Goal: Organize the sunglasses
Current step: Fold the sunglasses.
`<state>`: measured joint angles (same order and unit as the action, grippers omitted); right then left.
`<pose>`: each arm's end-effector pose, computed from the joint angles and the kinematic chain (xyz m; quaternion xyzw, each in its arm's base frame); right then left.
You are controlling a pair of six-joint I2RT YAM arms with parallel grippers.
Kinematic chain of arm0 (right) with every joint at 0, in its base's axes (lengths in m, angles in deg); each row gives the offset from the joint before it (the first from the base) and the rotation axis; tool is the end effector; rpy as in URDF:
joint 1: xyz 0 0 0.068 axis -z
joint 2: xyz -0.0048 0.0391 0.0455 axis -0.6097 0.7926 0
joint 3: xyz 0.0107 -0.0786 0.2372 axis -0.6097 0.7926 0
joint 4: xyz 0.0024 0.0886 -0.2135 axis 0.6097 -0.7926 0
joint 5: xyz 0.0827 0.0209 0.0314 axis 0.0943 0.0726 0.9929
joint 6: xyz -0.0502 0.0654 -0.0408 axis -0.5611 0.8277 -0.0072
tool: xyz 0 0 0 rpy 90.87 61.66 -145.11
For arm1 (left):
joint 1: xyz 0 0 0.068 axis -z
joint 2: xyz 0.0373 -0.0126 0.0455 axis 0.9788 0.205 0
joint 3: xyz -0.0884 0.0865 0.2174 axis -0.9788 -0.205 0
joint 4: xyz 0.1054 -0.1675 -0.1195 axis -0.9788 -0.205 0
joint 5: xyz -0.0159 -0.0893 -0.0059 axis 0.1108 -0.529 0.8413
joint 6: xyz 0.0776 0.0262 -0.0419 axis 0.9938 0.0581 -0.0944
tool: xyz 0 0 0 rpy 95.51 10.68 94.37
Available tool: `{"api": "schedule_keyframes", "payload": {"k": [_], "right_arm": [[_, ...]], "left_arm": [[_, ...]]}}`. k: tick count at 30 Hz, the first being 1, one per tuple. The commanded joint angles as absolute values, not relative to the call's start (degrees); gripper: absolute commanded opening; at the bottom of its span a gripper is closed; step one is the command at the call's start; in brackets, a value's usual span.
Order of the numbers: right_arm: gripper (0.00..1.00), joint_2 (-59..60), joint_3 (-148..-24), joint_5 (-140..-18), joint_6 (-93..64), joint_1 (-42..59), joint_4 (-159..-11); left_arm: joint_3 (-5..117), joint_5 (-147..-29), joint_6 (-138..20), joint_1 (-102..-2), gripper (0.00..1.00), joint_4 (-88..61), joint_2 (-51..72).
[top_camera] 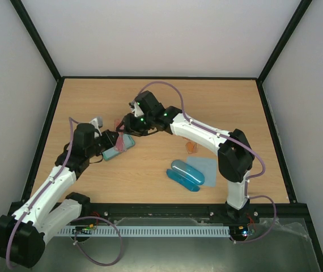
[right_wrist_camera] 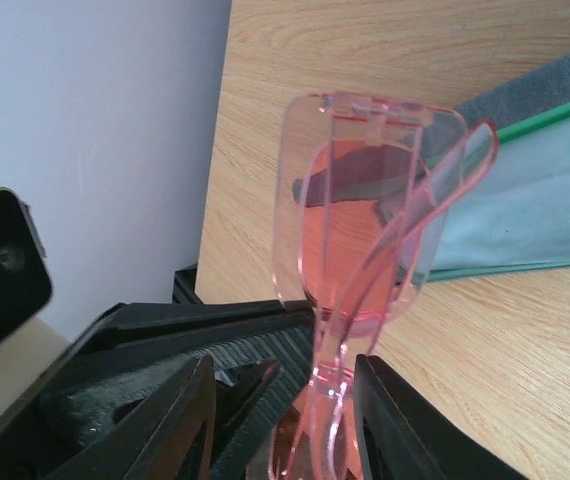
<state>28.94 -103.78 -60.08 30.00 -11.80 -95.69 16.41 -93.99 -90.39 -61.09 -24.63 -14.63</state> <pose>0.2664 0.3670 0.2696 -0.1028 0.8351 0.5130 0.1698 0.2086 -0.0850 0.2229 -0.1294 0.8356 -0.3536 0.4000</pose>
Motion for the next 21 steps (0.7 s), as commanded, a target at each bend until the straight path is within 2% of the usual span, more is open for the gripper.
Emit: {"api": "schedule_keyframes", "payload": {"k": [1, 6, 14, 21], "right_arm": [[0.39, 28.86, -101.54, -60.00, 29.99, -12.27, -97.04], [0.39, 28.83, -101.44, -59.90, 30.24, -12.25, -96.49], [0.29, 30.08, -101.63, -59.06, 31.21, -12.19, -95.15], [0.29, 31.27, -102.39, -58.79, 31.17, -12.40, -95.23]], "left_arm": [[18.46, -92.60, -89.52, -61.02, 0.02, -24.37, -14.83], [18.81, -92.62, -89.53, -61.02, 0.02, -24.48, -14.76], [18.41, -94.67, -90.04, -61.00, 0.02, -23.35, -14.73], [18.29, -95.53, -91.19, -60.99, 0.02, -22.58, -14.79]]}}
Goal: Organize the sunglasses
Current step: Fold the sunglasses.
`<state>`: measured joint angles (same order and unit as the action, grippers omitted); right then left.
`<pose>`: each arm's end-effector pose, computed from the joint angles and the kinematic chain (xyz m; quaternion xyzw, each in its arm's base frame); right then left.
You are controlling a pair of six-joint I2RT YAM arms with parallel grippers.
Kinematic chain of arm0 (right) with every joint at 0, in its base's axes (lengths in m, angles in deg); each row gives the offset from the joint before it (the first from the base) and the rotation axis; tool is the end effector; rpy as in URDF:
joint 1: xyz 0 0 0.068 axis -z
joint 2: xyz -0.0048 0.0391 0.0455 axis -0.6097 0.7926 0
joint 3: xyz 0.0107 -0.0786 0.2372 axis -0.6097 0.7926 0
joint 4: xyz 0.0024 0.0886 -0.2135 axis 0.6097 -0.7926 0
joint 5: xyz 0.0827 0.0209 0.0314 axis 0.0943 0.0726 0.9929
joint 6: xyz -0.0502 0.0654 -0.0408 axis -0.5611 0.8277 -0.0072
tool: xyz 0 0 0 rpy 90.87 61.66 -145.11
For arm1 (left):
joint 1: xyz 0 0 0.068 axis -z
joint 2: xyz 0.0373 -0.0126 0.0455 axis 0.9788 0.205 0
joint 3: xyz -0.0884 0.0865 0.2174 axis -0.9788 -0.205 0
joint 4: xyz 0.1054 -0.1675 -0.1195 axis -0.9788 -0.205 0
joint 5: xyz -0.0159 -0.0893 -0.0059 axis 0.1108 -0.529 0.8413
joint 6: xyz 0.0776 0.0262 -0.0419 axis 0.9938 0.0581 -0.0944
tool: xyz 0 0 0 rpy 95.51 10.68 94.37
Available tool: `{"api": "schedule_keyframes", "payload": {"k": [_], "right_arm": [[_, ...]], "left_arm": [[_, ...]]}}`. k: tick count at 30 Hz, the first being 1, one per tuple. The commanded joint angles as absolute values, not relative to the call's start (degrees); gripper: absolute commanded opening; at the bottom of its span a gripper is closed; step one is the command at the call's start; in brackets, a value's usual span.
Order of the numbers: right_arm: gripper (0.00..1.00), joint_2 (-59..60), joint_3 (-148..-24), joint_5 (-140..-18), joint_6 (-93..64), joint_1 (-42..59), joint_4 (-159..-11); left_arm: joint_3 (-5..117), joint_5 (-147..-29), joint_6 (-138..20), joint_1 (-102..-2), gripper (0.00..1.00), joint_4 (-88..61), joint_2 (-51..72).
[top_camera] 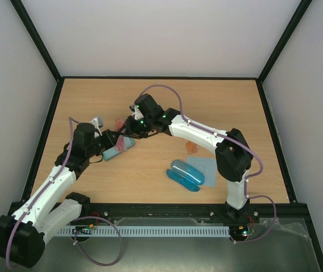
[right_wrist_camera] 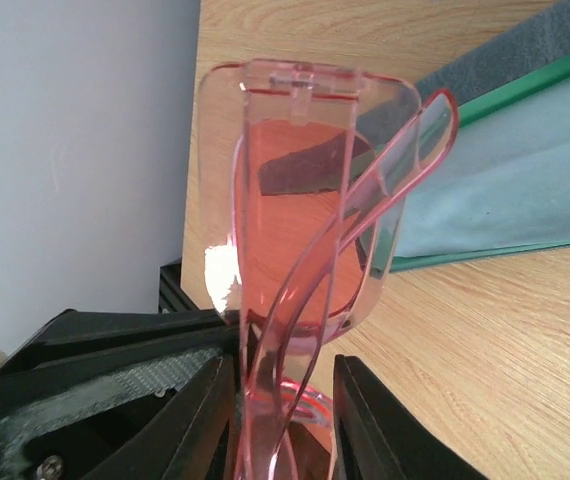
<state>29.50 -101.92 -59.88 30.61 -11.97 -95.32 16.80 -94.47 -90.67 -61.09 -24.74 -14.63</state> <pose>0.2646 0.3674 0.2549 -0.0967 0.8440 0.5046 0.1540 0.2086 -0.0857 0.2251 -0.1287 0.8342 -0.3583 0.3990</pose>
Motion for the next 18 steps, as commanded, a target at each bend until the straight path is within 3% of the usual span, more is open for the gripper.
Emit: {"api": "schedule_keyframes", "payload": {"k": [1, 6, 14, 18], "right_arm": [[0.28, 31.40, -102.39, -58.77, 31.21, -12.37, -95.20], [0.07, 31.43, -102.33, -59.21, 31.22, -12.49, -94.86], [0.01, 30.99, -102.33, -61.53, 30.52, -11.37, -95.78], [0.01, 30.10, -101.47, -61.94, 29.99, -9.14, -96.05]], "left_arm": [[18.34, -95.68, -91.28, -61.01, 0.02, -22.44, -14.70], [18.83, -96.29, -91.29, -61.02, 0.05, -22.28, -14.21], [21.62, -95.26, -89.83, -61.58, 0.36, -26.19, -15.41], [23.42, -95.24, -89.41, -62.52, 0.40, -28.65, -16.90]]}}
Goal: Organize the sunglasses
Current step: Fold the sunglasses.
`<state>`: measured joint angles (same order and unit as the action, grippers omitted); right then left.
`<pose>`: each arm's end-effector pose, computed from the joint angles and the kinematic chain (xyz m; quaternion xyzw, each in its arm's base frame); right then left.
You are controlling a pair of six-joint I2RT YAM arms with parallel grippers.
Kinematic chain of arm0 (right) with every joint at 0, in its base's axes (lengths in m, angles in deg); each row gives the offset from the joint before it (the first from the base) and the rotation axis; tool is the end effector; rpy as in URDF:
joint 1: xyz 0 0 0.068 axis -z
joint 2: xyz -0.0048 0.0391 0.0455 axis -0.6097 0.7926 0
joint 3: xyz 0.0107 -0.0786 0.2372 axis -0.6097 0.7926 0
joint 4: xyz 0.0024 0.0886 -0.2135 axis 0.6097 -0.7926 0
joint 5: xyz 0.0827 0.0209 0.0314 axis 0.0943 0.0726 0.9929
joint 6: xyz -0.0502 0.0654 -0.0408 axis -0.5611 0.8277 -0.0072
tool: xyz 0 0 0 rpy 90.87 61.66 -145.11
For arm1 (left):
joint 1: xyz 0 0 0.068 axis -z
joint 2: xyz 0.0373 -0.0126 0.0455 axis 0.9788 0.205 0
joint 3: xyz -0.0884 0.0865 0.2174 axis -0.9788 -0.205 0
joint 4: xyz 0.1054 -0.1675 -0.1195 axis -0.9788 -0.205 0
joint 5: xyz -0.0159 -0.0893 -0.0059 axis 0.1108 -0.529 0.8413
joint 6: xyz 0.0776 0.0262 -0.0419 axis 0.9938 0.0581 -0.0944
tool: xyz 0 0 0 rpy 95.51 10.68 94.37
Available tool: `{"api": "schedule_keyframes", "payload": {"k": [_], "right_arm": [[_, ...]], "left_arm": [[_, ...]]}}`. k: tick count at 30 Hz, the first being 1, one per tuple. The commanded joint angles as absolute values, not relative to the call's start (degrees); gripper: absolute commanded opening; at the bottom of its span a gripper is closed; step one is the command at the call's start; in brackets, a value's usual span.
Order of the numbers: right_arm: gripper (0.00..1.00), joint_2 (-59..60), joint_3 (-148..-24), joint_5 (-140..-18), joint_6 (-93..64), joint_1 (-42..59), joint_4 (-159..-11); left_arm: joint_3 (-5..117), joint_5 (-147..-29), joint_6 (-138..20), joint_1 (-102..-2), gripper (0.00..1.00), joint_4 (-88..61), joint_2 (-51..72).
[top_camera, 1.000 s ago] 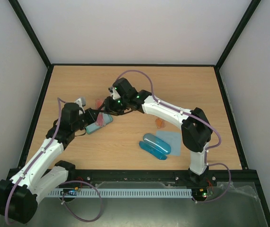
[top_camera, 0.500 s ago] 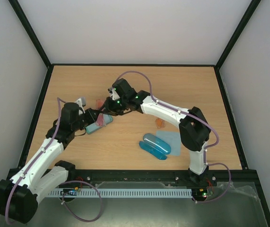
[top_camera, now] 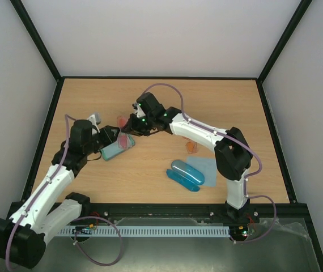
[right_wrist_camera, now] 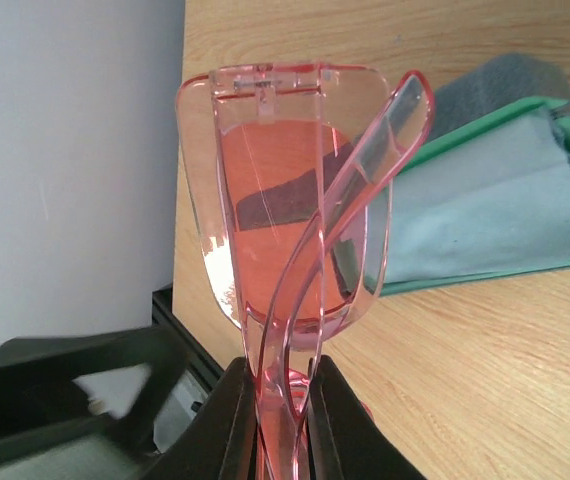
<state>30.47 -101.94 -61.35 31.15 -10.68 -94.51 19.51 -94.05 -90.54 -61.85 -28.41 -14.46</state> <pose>0.2770 0.3632 0.2490 -0.0766 0.8483 0.4971 0.1658 0.2092 -0.0822 0.2326 -0.1374 0.8381 -0.3491 0.3960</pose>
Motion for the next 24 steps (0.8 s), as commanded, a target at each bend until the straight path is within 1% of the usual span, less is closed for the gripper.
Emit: {"api": "schedule_keyframes", "payload": {"k": [1, 3, 7, 11, 14, 17, 20, 24], "right_arm": [[0.01, 29.86, -101.49, -62.07, 29.69, -8.56, -96.31], [0.01, 28.71, -101.43, -62.55, 28.75, -7.42, -97.19], [0.01, 25.97, -98.01, -63.21, 27.10, -5.88, -98.23], [0.01, 23.27, -95.32, -63.77, 26.10, -5.55, -98.67], [0.01, 21.49, -93.04, -63.78, 25.68, -5.46, -98.55], [0.01, 19.81, -91.21, -63.79, 25.28, -5.30, -98.64], [0.01, 18.22, -89.72, -63.62, 24.89, -5.05, -98.76], [0.01, 16.27, -88.32, -63.80, 24.55, -4.67, -98.74]], "left_arm": [[24.05, -95.24, -89.34, -62.80, 0.40, -29.21, -17.18], [25.49, -94.85, -89.02, -63.65, 0.40, -30.84, -17.76], [29.40, -88.22, -87.12, -66.80, 0.41, -36.56, -17.03], [29.85, -87.98, -85.47, -75.05, 0.39, -38.38, -12.86], [27.78, -90.50, -85.31, -80.59, 0.39, -35.55, -9.45], [25.31, -92.38, -85.56, -84.02, 0.39, -32.29, -5.45], [22.64, -94.04, -85.69, -84.25, 0.37, -29.46, -1.81], [18.14, -94.38, -86.00, -84.32, 0.36, -26.64, -0.86]]}}
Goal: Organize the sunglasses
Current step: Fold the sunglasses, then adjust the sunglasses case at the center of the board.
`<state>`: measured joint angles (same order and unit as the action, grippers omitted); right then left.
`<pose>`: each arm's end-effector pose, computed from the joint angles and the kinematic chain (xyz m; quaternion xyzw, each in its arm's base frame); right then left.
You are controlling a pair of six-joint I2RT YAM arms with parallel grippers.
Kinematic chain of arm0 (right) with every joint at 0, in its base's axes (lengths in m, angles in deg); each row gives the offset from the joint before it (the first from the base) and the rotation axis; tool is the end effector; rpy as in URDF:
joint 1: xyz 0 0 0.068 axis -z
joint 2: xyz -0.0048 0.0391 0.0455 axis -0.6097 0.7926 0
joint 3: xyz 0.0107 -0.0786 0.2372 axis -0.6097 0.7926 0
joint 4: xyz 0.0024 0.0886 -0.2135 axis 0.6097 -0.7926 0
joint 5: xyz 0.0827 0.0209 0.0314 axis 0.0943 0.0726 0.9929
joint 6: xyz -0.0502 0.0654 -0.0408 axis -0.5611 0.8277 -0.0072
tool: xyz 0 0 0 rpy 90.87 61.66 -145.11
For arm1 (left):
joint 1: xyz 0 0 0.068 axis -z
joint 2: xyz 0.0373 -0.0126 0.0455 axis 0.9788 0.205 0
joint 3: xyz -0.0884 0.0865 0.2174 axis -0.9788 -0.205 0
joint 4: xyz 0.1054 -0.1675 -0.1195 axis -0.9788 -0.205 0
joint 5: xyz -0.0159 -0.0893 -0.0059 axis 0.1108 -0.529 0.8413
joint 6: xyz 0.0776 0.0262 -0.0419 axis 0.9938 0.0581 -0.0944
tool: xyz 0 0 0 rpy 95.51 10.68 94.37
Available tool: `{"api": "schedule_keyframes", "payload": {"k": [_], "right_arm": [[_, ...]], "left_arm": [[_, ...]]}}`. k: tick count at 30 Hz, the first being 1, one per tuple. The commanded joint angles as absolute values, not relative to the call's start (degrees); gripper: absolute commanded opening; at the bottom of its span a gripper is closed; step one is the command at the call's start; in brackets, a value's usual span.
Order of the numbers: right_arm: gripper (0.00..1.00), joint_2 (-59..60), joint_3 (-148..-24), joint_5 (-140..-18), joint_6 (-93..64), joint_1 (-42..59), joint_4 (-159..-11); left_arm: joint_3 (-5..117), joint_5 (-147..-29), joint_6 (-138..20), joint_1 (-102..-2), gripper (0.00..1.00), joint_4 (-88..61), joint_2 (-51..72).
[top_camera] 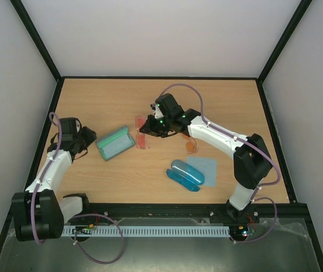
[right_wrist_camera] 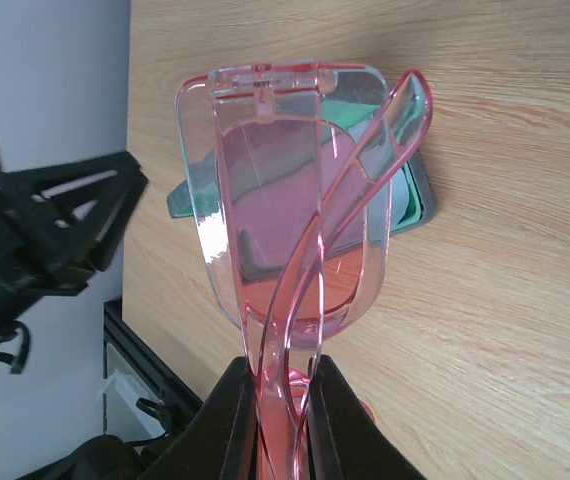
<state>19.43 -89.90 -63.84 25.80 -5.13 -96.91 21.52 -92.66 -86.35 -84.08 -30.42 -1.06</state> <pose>0.2776 0.2996 0.2492 -0.0587 0.8658 0.4518 0.2069 0.2484 0.0075 0.1894 -0.3050 0.8510 -0.2160 0.3690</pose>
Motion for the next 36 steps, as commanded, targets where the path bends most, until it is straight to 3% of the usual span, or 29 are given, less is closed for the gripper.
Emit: {"api": "schedule_keyframes", "payload": {"k": [1, 36], "right_arm": [[0.01, 15.91, -88.22, -63.86, 24.46, -4.64, -99.00], [0.01, 17.13, -88.30, -62.39, 23.75, -4.36, -99.30]], "left_arm": [[17.11, -94.22, -86.09, -84.32, 0.36, -26.19, -0.95], [5.03, -102.41, -89.20, -80.62, 0.33, -24.56, -8.54]]}}
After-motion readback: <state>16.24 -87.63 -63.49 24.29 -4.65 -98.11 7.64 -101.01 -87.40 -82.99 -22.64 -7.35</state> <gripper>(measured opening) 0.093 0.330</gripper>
